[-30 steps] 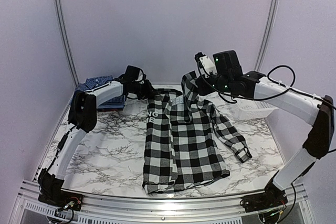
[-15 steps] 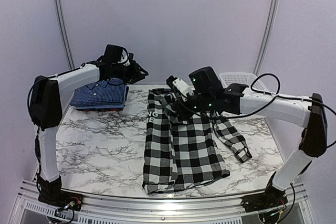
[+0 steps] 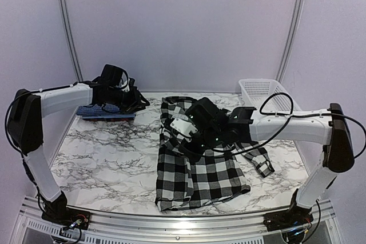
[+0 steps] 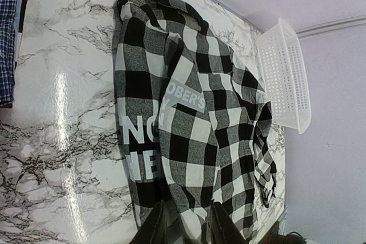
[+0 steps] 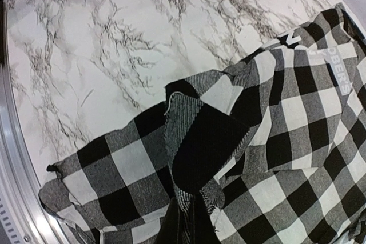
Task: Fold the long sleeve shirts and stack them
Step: Fold the sleeve of the 1/3-folded shirt.
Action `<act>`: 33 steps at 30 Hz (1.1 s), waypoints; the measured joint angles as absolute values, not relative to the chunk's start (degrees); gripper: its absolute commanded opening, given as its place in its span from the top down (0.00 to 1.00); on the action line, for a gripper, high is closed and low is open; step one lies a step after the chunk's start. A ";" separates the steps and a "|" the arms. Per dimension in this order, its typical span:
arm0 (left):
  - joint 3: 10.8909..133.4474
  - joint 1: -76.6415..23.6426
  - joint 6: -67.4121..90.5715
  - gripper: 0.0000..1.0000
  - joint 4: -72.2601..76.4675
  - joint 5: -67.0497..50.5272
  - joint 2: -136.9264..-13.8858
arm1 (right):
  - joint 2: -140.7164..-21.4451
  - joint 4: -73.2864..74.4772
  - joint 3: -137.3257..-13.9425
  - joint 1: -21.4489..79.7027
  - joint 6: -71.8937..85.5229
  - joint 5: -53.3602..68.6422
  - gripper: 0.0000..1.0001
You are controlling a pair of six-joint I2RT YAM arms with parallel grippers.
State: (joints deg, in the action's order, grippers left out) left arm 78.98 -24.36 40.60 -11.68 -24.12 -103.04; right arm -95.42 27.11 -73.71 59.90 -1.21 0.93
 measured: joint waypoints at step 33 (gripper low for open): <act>67.53 -29.54 39.44 0.72 -11.81 -22.90 -98.94 | -98.89 35.62 -73.76 66.81 1.83 1.06 0.57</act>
State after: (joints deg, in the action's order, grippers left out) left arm 67.53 -29.54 39.44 -11.81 -22.90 -98.94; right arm -98.89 35.62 -73.76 66.81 1.83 1.06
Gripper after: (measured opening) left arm 0.276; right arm 0.428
